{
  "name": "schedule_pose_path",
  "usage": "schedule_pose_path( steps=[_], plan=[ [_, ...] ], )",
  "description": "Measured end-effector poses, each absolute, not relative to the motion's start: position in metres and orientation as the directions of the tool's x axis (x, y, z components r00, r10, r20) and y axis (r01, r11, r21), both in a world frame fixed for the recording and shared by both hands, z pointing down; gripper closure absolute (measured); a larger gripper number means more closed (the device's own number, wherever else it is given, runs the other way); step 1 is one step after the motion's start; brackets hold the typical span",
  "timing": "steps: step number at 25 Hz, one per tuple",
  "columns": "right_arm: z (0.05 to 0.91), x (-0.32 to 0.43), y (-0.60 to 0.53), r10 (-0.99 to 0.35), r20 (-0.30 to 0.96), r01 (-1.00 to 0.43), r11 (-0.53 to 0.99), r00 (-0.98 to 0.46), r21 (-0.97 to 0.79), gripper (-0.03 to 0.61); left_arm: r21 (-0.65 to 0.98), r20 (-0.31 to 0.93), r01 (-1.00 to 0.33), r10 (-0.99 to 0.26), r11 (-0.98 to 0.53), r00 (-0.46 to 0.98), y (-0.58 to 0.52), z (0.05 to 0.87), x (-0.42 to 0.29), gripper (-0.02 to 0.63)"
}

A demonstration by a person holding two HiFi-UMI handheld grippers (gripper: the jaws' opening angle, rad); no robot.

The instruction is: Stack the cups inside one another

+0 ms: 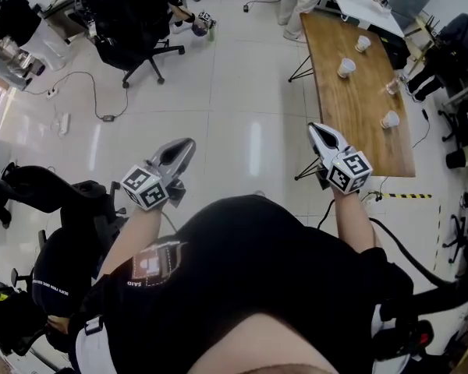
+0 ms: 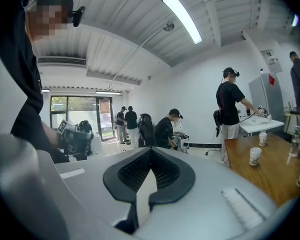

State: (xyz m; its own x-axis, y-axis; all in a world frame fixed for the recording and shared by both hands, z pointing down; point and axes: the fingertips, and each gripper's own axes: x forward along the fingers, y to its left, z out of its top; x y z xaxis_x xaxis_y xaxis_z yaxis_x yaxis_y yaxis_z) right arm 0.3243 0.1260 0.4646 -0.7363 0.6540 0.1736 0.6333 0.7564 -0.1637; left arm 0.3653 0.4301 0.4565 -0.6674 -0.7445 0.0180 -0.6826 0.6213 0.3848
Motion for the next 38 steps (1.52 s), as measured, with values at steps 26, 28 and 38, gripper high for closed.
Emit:
schedule_pose_path(
  steps=[26, 28, 38],
  plan=[
    [0.465, -0.033, 0.150, 0.582, 0.188, 0.572, 0.813, -0.791, -0.112, 0.565, 0.385, -0.021, -0.761, -0.820, 0.522, -0.572, 0.450, 0.452, -0.032, 0.594],
    [0.463, -0.054, 0.155, 0.550, 0.186, 0.535, 0.835, -0.814, -0.128, 0.565, 0.378, 0.006, -0.786, -0.850, 0.489, -0.526, 0.455, 0.449, -0.065, 0.594],
    [0.473, -0.136, 0.088, 0.439, 0.181, 0.421, 0.898, -0.880, -0.130, 0.565, 0.336, 0.026, -0.875, -0.932, 0.349, -0.362, 0.358, 0.443, -0.204, 0.594]
  ],
)
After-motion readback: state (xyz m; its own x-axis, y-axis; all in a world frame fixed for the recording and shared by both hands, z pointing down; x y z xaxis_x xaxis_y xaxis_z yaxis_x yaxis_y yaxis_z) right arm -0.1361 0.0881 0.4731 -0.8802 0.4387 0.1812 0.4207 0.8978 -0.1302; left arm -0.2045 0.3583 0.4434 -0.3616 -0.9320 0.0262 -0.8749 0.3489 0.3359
